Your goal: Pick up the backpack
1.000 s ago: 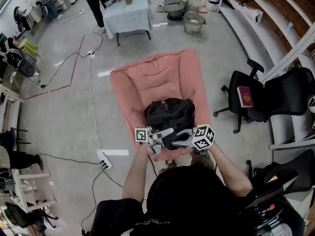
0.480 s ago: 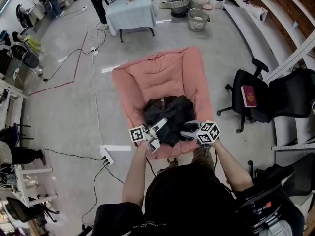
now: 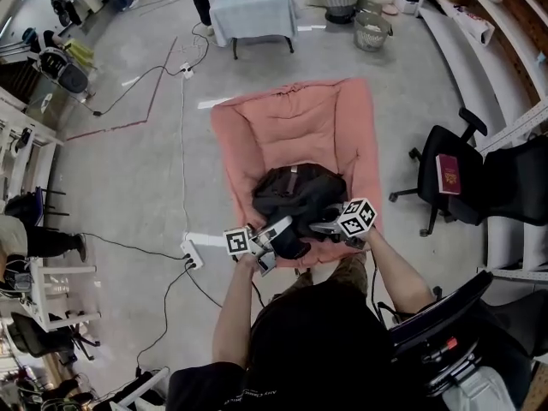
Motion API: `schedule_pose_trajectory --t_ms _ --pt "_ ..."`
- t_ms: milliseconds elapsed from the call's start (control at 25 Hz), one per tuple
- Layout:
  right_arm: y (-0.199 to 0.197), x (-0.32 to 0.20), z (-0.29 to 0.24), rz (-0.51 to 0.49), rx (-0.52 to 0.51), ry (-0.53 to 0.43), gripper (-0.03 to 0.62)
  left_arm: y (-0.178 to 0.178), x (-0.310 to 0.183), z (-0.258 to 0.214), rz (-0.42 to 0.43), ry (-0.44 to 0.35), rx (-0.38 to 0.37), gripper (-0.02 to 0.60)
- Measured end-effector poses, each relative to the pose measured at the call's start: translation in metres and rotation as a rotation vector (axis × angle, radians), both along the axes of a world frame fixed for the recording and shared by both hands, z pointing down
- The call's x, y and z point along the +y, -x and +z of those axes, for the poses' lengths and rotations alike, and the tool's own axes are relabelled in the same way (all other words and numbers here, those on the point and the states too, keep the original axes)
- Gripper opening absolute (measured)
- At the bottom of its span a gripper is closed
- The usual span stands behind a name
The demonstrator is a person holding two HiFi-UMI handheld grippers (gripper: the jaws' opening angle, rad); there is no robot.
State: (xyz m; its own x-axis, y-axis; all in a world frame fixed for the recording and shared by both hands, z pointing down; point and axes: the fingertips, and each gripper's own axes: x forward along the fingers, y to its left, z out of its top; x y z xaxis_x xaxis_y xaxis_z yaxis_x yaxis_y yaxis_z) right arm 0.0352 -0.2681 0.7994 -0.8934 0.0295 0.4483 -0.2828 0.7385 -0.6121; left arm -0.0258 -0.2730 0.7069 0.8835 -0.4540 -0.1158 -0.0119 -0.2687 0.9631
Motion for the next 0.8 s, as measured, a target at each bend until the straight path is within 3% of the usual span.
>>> schedule_pose_trajectory --t_ms 120,200,240,400,520,680,800 --pt "0.026 -0.004 -0.005 -0.007 -0.026 -0.021 0.183 0.003 0.007 -0.003 -0.013 0.026 0.024 0.014" --pt "0.035 -0.006 0.002 -0.007 0.033 -0.087 0.115 -0.001 0.010 -0.004 -0.020 0.034 0.031 0.014" --pt "0.041 -0.001 0.004 -0.019 0.037 -0.090 0.112 -0.001 0.011 -0.003 -0.034 0.035 0.030 0.014" --pt "0.060 0.017 -0.007 -0.030 -0.086 0.046 0.126 0.002 0.011 -0.005 -0.079 0.015 0.027 0.014" --pt "0.066 0.014 -0.004 0.021 -0.049 0.013 0.118 0.004 0.011 -0.006 -0.091 0.023 0.039 0.014" --pt "0.071 0.015 0.007 0.091 0.032 0.010 0.061 0.006 0.011 -0.012 -0.118 0.055 0.130 0.014" --pt "0.067 0.028 -0.002 0.050 -0.027 0.083 0.054 0.004 0.015 -0.012 -0.115 0.017 0.104 0.014"
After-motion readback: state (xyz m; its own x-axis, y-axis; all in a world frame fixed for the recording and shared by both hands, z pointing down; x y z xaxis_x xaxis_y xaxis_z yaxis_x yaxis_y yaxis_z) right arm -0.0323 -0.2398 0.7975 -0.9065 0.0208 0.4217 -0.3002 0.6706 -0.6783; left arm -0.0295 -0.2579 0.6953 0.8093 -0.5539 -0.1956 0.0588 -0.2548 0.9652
